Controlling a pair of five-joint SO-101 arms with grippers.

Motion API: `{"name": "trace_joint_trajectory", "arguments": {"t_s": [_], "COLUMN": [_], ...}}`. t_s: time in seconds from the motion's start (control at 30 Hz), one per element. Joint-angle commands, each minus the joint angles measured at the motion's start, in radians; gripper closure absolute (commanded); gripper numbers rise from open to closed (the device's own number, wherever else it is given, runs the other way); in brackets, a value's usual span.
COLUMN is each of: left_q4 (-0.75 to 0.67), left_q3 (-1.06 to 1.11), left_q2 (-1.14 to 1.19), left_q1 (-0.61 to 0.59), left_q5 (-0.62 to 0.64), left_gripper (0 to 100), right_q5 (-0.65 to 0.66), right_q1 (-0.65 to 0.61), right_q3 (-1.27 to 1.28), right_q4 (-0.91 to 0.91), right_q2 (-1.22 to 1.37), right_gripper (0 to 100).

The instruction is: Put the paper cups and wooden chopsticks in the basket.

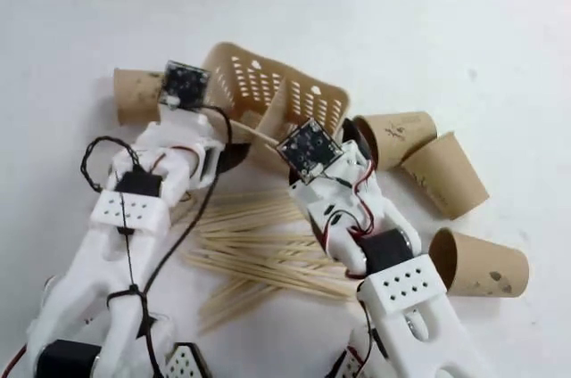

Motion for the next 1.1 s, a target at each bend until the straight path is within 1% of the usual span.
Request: {"name": "trace_joint_trajectory", "arguments": {"t_s": [0.0, 0.17, 0.27, 0.43, 0.5, 0.6, 0.77, 0.83, 0.9, 1.07], "left_q4": [0.115, 0.299, 0.407, 0.635, 0.689, 0.683, 0.520, 0.471, 0.437, 0.371], "left_q3": [-0.173, -0.330, -0.431, -0.641, -0.729, -0.819, -0.812, -0.790, -0.776, -0.824], "left_q2": [-0.016, -0.016, -0.016, -0.016, -0.016, -0.007, 0.013, 0.064, 0.139, 0.357], "left_q1": [-0.085, -0.140, -0.140, -0.140, -0.142, -0.137, -0.120, -0.119, -0.113, -0.111], "left_q5": [0.046, 0.049, 0.044, 0.043, 0.041, 0.041, 0.041, 0.041, 0.040, 0.040], "left_gripper": [63, 63, 63, 63, 63, 63, 63, 63, 63, 63], "right_q5": [0.012, 0.011, 0.011, 0.011, 0.011, 0.011, 0.011, 0.005, -0.031, -0.044], "right_q1": [-0.005, -0.004, -0.004, -0.004, -0.004, -0.004, -0.004, -0.004, -0.004, -0.004], "right_q3": [-0.002, -0.002, 0.000, 0.000, 0.002, 0.002, 0.003, 0.003, 0.003, 0.003], "right_q4": [-0.005, -0.005, -0.005, -0.005, -0.001, 0.002, 0.002, 0.002, 0.002, 0.002], "right_q2": [-0.021, -0.021, -0.021, -0.021, -0.021, -0.021, -0.021, -0.021, -0.021, -0.022], "right_gripper": [70.4, 70.4, 70.4, 70.4, 70.4, 70.4, 70.4, 70.4, 70.4, 70.4]}}
